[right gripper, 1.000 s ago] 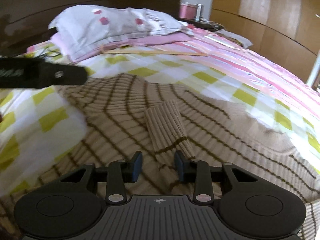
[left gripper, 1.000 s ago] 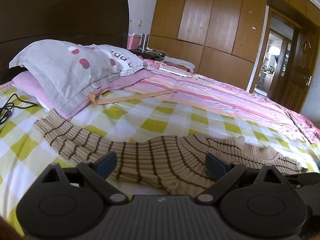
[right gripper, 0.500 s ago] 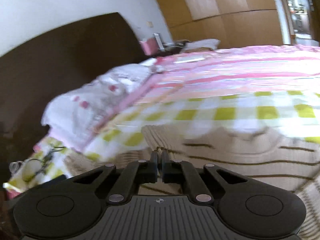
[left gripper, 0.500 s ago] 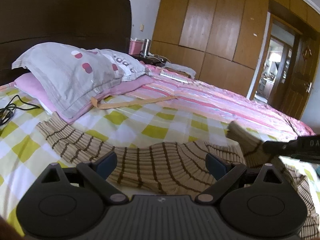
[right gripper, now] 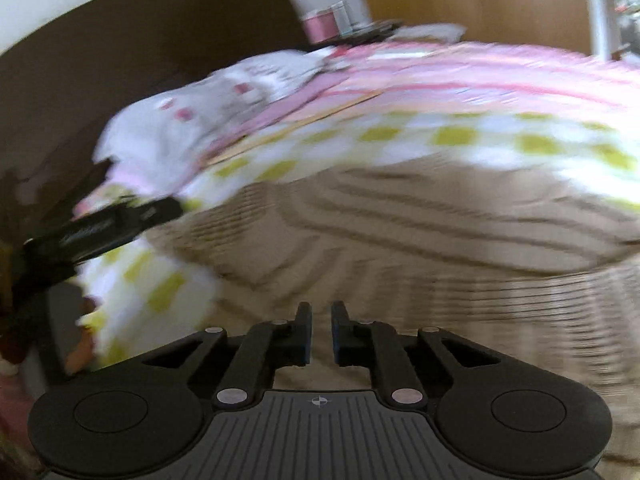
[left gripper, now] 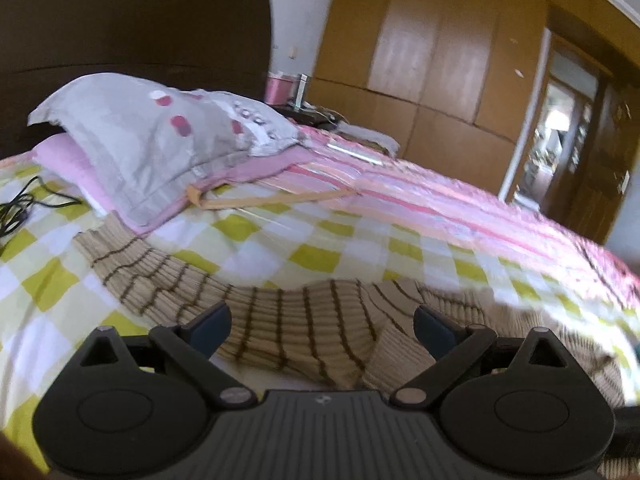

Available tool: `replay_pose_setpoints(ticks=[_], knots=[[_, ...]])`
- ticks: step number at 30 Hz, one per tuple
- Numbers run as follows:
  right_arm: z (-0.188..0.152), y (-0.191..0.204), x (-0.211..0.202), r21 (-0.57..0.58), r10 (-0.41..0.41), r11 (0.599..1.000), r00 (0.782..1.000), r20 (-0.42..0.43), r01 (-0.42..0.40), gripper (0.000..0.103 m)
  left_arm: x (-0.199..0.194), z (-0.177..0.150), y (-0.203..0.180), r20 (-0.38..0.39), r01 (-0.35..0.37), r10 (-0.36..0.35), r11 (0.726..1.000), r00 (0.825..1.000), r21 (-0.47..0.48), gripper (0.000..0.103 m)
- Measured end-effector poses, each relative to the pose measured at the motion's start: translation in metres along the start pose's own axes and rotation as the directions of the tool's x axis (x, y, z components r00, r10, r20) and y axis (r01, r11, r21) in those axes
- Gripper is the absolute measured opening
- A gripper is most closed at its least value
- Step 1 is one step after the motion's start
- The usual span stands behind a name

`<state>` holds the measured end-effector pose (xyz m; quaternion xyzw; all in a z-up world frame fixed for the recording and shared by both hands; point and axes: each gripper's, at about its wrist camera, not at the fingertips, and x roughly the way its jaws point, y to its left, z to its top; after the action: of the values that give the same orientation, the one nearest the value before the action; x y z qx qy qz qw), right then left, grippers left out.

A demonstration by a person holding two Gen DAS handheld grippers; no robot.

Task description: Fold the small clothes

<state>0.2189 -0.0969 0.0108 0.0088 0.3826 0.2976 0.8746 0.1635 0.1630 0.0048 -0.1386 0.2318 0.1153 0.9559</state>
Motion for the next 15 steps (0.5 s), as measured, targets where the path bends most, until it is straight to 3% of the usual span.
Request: replay_pose_setpoints(ticks=[3,7,10,13,15], knots=[[0.001,-0.033,-0.013,0.037,-0.151,0.988,0.988,0.025,0.150,0.014,0.009,-0.007,-0.017,-0.033,0.026,-0.024,0.998,0.999,0.054,0.102],[-0.003,-0.077,-0.017,0.106,-0.335,0.937,0.942,0.006,0.333,0.014,0.024,-0.015,-0.042,-0.092,0.041,-0.030,0.992,0.995,0.120,0.102],[-0.011,-0.099,-0.015,0.150,-0.400,0.904,0.916,-0.026,0.399,0.011,0.038,-0.025,-0.063,-0.137,0.039,-0.009,0.975,0.990,0.221,0.102],[-0.015,-0.100,-0.014,0.134,-0.404,0.906,0.915,-0.013,0.402,0.011,0.048,-0.037,-0.070,-0.159,0.011,0.039,0.953,0.986,0.303,0.101],[-0.015,-0.096,-0.012,0.131,-0.413,0.902,0.911,-0.012,0.411,0.011,0.048,-0.035,-0.065,-0.157,0.004,0.044,0.957,0.987,0.291,0.101]])
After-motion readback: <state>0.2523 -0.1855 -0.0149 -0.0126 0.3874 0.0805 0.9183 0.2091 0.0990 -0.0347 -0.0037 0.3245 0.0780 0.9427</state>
